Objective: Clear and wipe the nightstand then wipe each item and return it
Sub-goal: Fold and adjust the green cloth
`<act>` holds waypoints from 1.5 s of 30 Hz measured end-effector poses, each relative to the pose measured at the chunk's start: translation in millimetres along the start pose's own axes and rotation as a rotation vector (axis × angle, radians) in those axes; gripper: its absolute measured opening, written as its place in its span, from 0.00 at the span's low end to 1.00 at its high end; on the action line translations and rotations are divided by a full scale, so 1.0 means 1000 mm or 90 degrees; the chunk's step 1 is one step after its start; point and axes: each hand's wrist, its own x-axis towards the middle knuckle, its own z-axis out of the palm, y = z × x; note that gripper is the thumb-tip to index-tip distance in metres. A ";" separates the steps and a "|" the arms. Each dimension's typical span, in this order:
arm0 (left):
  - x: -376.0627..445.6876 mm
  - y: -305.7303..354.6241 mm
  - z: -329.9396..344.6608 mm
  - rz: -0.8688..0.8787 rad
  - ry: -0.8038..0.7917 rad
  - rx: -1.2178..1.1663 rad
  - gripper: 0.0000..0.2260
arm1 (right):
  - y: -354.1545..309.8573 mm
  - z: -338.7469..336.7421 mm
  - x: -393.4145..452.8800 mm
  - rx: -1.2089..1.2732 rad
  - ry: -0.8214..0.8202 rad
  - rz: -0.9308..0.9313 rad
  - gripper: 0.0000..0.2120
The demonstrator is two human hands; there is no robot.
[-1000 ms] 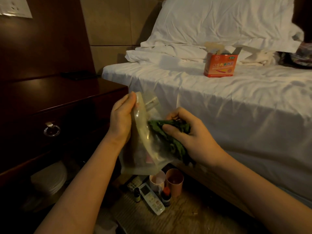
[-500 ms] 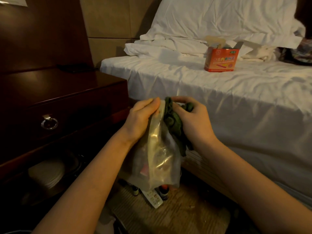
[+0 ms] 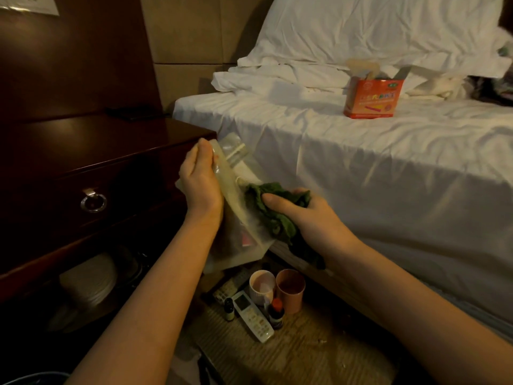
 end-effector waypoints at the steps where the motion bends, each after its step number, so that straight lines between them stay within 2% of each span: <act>1: 0.001 -0.001 0.000 0.003 0.012 -0.007 0.15 | 0.000 0.000 -0.001 0.014 -0.007 0.022 0.21; 3: 0.002 -0.003 0.000 0.010 0.040 -0.016 0.14 | -0.002 -0.002 -0.004 0.003 0.011 0.047 0.21; 5: 0.002 -0.005 -0.002 0.028 0.060 0.004 0.12 | -0.008 -0.006 -0.008 -0.022 0.021 0.070 0.16; 7: 0.000 -0.005 -0.002 0.044 0.066 0.043 0.15 | -0.013 -0.009 -0.013 -0.042 0.009 0.110 0.12; 9: -0.002 -0.005 -0.001 0.054 0.068 0.058 0.17 | -0.012 -0.010 -0.016 -0.032 0.009 0.143 0.15; 14: -0.006 0.000 0.010 -0.017 0.137 -0.065 0.15 | -0.011 -0.004 -0.011 0.271 0.107 0.040 0.04; 18: -0.003 -0.005 0.008 -0.055 0.183 -0.045 0.12 | -0.013 -0.010 -0.002 0.340 0.051 0.032 0.12; 20: 0.006 -0.010 0.004 -0.017 0.208 0.074 0.13 | -0.015 -0.018 0.006 0.373 0.124 0.041 0.11; 22: 0.010 -0.011 0.000 0.116 0.203 0.263 0.16 | -0.018 -0.026 0.013 0.383 0.304 0.045 0.07; 23: 0.010 -0.013 -0.002 0.210 0.167 0.349 0.17 | -0.019 -0.027 0.014 0.333 0.379 0.010 0.05; 24: 0.008 -0.015 -0.003 0.296 0.119 0.418 0.17 | -0.021 -0.026 0.011 0.271 0.409 -0.049 0.04; 26: 0.004 -0.019 -0.001 0.407 0.027 0.495 0.17 | -0.027 -0.014 0.006 0.150 0.369 -0.196 0.06; 29: -0.001 -0.019 0.004 0.420 -0.130 0.484 0.14 | -0.026 0.008 0.005 -0.038 0.247 -0.353 0.09; 32: -0.009 -0.021 0.008 0.356 -0.210 0.420 0.12 | -0.013 0.022 0.008 -0.202 0.218 -0.407 0.08; 34: -0.008 -0.020 0.006 0.336 -0.183 0.412 0.12 | -0.002 0.025 0.009 -0.290 0.194 -0.399 0.09; 38: 0.003 -0.020 -0.003 0.288 -0.089 0.447 0.18 | 0.008 0.022 0.008 -0.407 0.073 -0.333 0.11; 43: 0.005 -0.024 -0.002 0.212 0.002 0.426 0.18 | 0.013 0.016 0.003 -0.482 0.051 -0.369 0.08; 45: 0.006 -0.020 -0.001 0.192 0.027 0.382 0.18 | 0.015 0.007 0.003 -0.488 0.077 -0.330 0.08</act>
